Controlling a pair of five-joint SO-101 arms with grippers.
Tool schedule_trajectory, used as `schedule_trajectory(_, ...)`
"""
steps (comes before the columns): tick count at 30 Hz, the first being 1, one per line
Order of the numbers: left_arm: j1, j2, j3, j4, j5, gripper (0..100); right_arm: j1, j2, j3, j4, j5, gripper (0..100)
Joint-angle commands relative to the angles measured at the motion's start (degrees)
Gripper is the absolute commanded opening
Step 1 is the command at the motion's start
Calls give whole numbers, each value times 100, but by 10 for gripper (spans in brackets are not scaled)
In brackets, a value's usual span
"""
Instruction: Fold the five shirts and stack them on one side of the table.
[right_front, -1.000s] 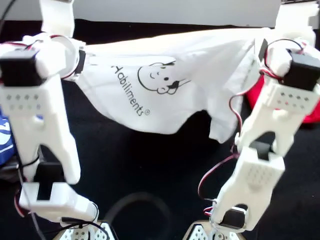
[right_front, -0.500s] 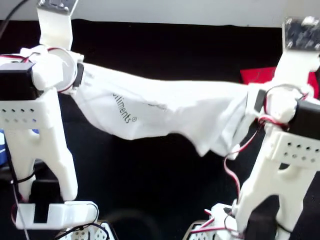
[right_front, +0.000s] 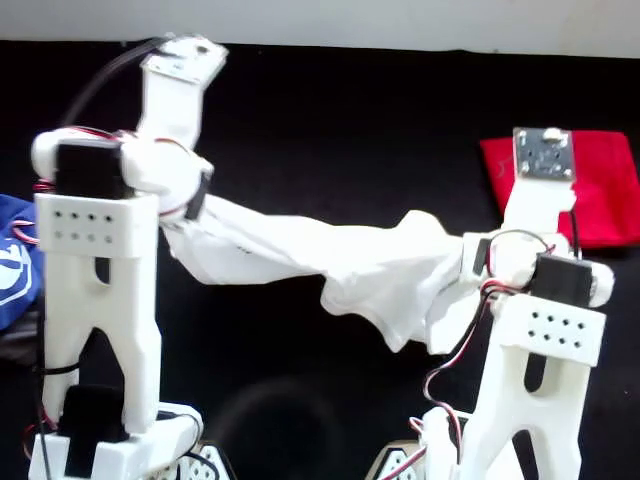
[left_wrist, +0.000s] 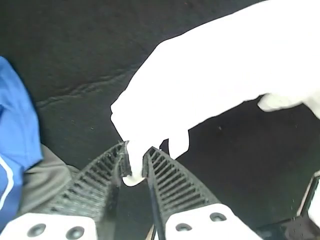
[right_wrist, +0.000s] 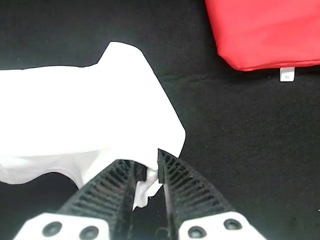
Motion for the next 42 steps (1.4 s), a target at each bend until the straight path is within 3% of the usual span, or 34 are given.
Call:
schedule_trajectory(1,215,-374,620,-413,53,8,4,-277,620,-435,-44,6)
schedule_trajectory(10,215,-752,2281,-1398,44,8,92,-321,1912,-1305,615,7)
schedule_trajectory(13,215,-919,2404,-1495,44,8,101,-321,1490,-980,624,25)
schedule_trajectory(18,207,-1095,2360,-1512,44,8,101,-321,259,-426,598,220)
schedule_trajectory(24,189,-1077,2404,-1512,44,8,31,-321,-1112,734,598,214)
schedule_trajectory(31,189,-1068,2396,-1512,44,8,-1508,-312,-734,2123,747,214)
schedule_trajectory(35,189,-1068,2404,-1512,44,8,-2510,-268,426,1851,1143,214)
schedule_trajectory(42,189,-1068,2404,-1503,44,8,-2976,-259,2264,505,1152,214)
